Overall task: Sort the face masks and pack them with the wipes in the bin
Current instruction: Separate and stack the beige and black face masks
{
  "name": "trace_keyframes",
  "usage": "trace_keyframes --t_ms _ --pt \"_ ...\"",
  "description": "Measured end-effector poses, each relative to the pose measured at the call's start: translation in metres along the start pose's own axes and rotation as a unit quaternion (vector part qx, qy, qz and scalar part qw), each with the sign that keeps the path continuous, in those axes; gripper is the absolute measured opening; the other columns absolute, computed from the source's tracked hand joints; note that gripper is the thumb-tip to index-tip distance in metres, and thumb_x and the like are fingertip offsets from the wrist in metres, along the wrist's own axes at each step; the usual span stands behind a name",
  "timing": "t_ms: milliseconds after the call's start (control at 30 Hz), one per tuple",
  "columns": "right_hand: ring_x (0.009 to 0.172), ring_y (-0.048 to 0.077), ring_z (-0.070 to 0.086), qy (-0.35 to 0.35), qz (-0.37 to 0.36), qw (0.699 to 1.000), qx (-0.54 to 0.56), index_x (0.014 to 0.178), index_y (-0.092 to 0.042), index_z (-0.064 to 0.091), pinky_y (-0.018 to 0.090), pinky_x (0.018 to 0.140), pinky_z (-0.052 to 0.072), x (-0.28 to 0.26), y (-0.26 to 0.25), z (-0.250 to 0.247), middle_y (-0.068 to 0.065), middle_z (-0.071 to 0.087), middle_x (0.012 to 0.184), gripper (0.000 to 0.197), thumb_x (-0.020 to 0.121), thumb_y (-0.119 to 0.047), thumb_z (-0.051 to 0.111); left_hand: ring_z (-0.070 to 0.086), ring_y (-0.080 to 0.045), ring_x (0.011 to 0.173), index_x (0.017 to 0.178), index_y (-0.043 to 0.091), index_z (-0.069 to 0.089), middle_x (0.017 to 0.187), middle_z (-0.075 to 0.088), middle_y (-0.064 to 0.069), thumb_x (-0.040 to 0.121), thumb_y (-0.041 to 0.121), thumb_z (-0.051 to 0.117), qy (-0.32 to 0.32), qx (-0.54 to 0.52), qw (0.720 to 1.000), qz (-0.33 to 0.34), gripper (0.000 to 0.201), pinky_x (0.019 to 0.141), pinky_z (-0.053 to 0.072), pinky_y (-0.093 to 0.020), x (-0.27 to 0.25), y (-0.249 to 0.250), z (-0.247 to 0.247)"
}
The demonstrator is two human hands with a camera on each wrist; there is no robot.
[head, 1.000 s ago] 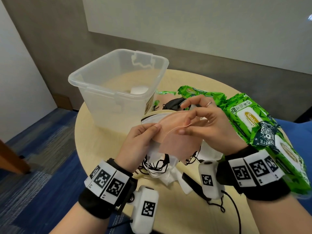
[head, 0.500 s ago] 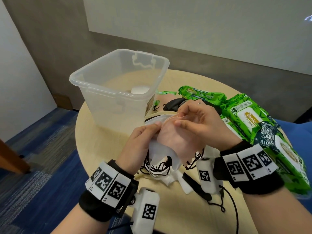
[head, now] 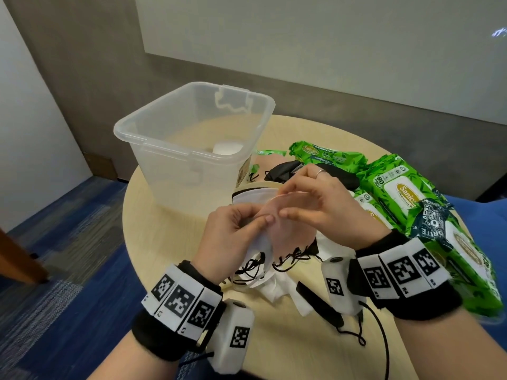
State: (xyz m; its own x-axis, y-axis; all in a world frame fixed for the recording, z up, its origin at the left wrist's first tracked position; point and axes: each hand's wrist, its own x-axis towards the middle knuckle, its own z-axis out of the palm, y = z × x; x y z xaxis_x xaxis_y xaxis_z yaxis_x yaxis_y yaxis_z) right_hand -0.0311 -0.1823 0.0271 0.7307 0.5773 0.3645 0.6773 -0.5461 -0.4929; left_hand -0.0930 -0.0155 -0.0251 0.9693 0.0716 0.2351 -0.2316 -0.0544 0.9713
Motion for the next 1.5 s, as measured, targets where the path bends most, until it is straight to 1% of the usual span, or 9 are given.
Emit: trace_keyframes --t_ms 167,300,367,600,767,967,1067,1267,1500 --pt "0.084 0.014 0.047 0.045 -0.021 0.999 0.001 0.077 -0.014 0.068 0.034 0.076 0.04 -0.001 -0.002 0.003 0.001 0.049 0.088 0.017 0.069 -0.029 0.069 0.059 -0.001 0.066 0.074 0.029 0.071 0.068 0.069 0.011 0.084 0.008 0.066 0.057 0.052 0.997 0.031 0.024 0.065 0.049 -0.02 0.002 -0.002 -0.002" --pt "0.064 0.004 0.047 -0.014 -0.027 0.997 0.076 0.11 -0.029 0.06 0.015 0.061 0.037 -0.006 -0.011 0.003 -0.006 0.052 0.069 0.032 0.081 -0.015 0.058 0.058 0.0 0.064 0.074 0.029 0.068 0.068 0.068 0.01 0.086 0.012 0.065 0.089 0.08 0.992 0.042 0.021 0.063 0.046 -0.018 0.005 -0.004 -0.004" --pt "0.072 0.016 0.059 -0.062 -0.031 0.993 0.098 0.112 -0.04 0.056 0.027 0.067 0.046 -0.009 -0.016 0.001 0.001 0.065 0.08 0.045 0.083 -0.007 0.047 0.059 -0.004 0.067 0.076 0.029 0.067 0.072 0.068 0.006 0.086 0.021 0.064 0.079 0.092 0.992 0.038 0.014 0.065 0.047 -0.022 0.007 -0.005 -0.005" --pt "0.083 0.004 0.062 -0.128 -0.005 0.988 0.09 0.107 -0.015 0.07 0.014 0.07 0.046 -0.01 -0.011 -0.009 -0.003 0.071 0.094 0.044 0.08 0.006 0.042 0.066 -0.017 0.08 0.083 0.026 0.068 0.084 0.072 -0.002 0.089 0.02 0.059 0.058 0.066 0.996 0.008 0.012 0.076 0.054 -0.039 0.008 -0.006 -0.005" --pt "0.083 0.002 0.05 -0.06 -0.027 0.998 0.023 0.087 -0.019 0.072 0.008 0.073 0.036 -0.013 -0.007 -0.019 -0.005 0.058 0.09 0.011 0.078 -0.021 0.065 0.059 0.005 0.093 0.094 0.021 0.068 0.098 0.068 0.01 0.097 0.01 0.044 0.06 0.014 0.998 0.004 0.026 0.082 0.043 -0.01 0.006 -0.001 -0.008" --pt "0.077 0.007 0.051 -0.065 -0.032 0.997 0.036 0.083 -0.01 0.059 0.022 0.07 0.038 -0.009 -0.016 -0.02 0.0 0.061 0.082 0.022 0.083 -0.032 0.054 0.057 -0.03 0.116 0.12 0.006 0.06 0.119 0.064 -0.015 0.088 0.065 0.031 -0.034 -0.101 0.994 0.014 0.073 0.099 0.044 -0.045 0.002 -0.008 -0.004" --pt "0.072 -0.004 0.051 -0.016 -0.018 0.997 0.072 0.088 -0.021 0.057 0.011 0.066 0.037 -0.006 -0.016 -0.01 -0.016 0.056 0.071 0.01 0.08 -0.026 0.058 0.053 -0.032 0.121 0.127 0.0 0.053 0.125 0.059 -0.02 0.083 0.071 0.036 -0.073 -0.17 0.982 0.029 0.086 0.098 0.044 -0.038 -0.004 -0.003 0.001" --pt "0.057 0.014 0.043 0.022 0.0 0.996 0.091 0.097 -0.017 0.052 0.019 0.058 0.031 -0.004 -0.014 -0.001 0.003 0.047 0.056 0.023 0.08 -0.023 0.066 0.052 -0.012 0.122 0.124 0.012 0.057 0.124 0.062 0.003 0.091 0.017 0.05 -0.047 -0.028 0.993 0.108 0.034 0.103 0.038 -0.026 -0.007 0.003 0.008" --pt "0.084 0.009 0.05 0.073 -0.005 0.997 -0.001 0.097 -0.025 0.064 0.031 0.078 0.04 -0.008 -0.014 0.007 -0.002 0.053 0.089 0.032 0.072 -0.043 0.064 0.041 -0.018 0.134 0.138 0.052 0.011 0.147 0.038 -0.006 0.083 0.04 0.049 -0.014 0.045 0.993 0.11 0.068 0.108 0.035 -0.049 -0.01 -0.008 0.007"
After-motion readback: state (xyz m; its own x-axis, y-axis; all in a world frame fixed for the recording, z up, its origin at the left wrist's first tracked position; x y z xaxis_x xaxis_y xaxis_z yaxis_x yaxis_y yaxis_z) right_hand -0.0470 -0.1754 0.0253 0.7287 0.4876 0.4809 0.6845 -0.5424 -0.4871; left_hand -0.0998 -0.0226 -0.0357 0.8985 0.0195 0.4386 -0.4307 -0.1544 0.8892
